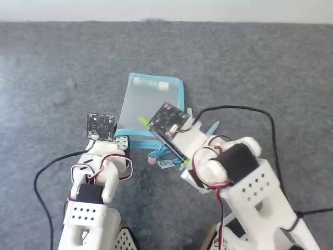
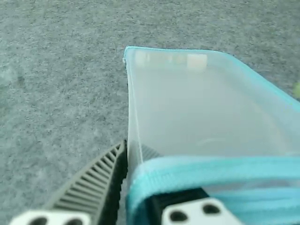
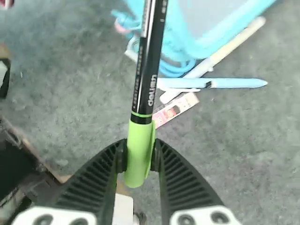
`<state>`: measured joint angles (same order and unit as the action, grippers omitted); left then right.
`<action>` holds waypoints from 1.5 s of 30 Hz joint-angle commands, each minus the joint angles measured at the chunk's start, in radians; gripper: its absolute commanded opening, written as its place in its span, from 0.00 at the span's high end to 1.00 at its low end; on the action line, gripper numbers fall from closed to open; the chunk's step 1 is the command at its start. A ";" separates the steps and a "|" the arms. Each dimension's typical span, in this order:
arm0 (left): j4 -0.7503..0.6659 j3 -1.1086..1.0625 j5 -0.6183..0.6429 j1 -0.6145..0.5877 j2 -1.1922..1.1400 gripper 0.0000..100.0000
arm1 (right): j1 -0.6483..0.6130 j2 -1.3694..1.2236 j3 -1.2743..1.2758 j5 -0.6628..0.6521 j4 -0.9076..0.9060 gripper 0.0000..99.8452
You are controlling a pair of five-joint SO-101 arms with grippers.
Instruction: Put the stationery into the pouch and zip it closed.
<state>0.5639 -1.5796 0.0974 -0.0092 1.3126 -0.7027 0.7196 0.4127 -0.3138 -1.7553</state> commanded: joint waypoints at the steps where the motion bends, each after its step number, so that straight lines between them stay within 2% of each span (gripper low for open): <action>1: 0.003 0.039 0.017 0.000 0.020 0.99 | -0.012 0.004 0.020 -0.020 -0.042 0.99; 5: -0.044 0.038 0.018 0.000 0.012 0.99 | -0.012 0.019 0.084 -0.069 -0.044 0.99; 24: -0.041 0.041 0.018 0.002 0.012 0.99 | -0.012 -0.010 0.126 -0.104 -0.044 0.99; 35: -0.032 0.035 0.014 0.037 0.012 0.99 | -0.012 -0.441 -0.276 0.015 -0.042 0.99; 40: -0.028 0.035 0.012 0.044 0.012 0.99 | -0.012 -0.499 -0.462 0.046 -0.041 0.99; 45: -0.028 0.035 0.012 0.044 0.012 0.99 | -0.016 -0.509 -0.523 0.051 -0.033 0.99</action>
<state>0.5501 -1.5796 0.1036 0.0276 1.3126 -0.7058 0.2041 -0.0322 -0.2800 -1.7568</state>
